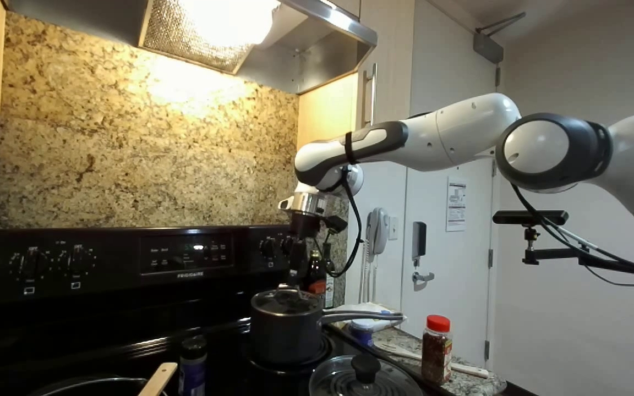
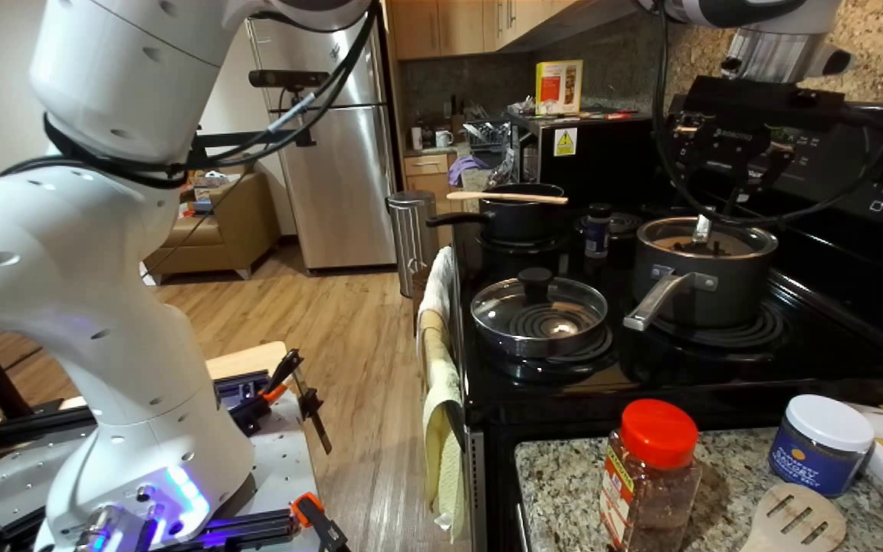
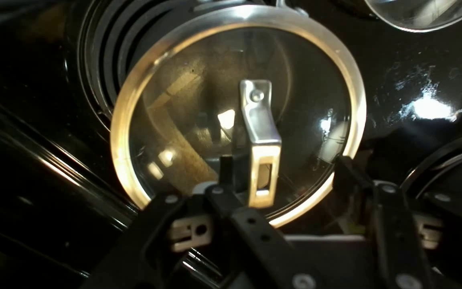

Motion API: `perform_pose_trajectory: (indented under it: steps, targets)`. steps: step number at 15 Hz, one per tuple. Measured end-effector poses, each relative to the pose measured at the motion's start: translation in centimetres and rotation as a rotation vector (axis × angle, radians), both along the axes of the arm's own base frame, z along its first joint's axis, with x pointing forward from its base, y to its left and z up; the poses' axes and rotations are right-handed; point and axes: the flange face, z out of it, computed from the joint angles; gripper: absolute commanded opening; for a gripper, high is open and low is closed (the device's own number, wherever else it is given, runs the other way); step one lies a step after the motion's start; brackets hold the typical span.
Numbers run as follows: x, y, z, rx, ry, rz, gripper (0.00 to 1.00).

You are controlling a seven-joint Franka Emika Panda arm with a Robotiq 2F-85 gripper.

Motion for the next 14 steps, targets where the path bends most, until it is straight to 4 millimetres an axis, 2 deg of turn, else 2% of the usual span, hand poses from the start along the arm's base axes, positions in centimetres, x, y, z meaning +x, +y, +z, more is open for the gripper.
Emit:
perform_pose_trajectory:
  steps: [3, 7, 11, 14]
  targets:
    - [-0.1, 0.7, 1.6, 0.0, -0.003, 0.003, 1.0]
    - [-1.8, 2.2, 6.6, -0.025, -0.015, 0.012, 1.0]
    - [-6.3, 3.4, 12.3, -0.093, -0.023, -0.047, 1.0]
    - [-10.6, 4.7, 15.2, -0.111, -0.021, -0.082, 1.0]
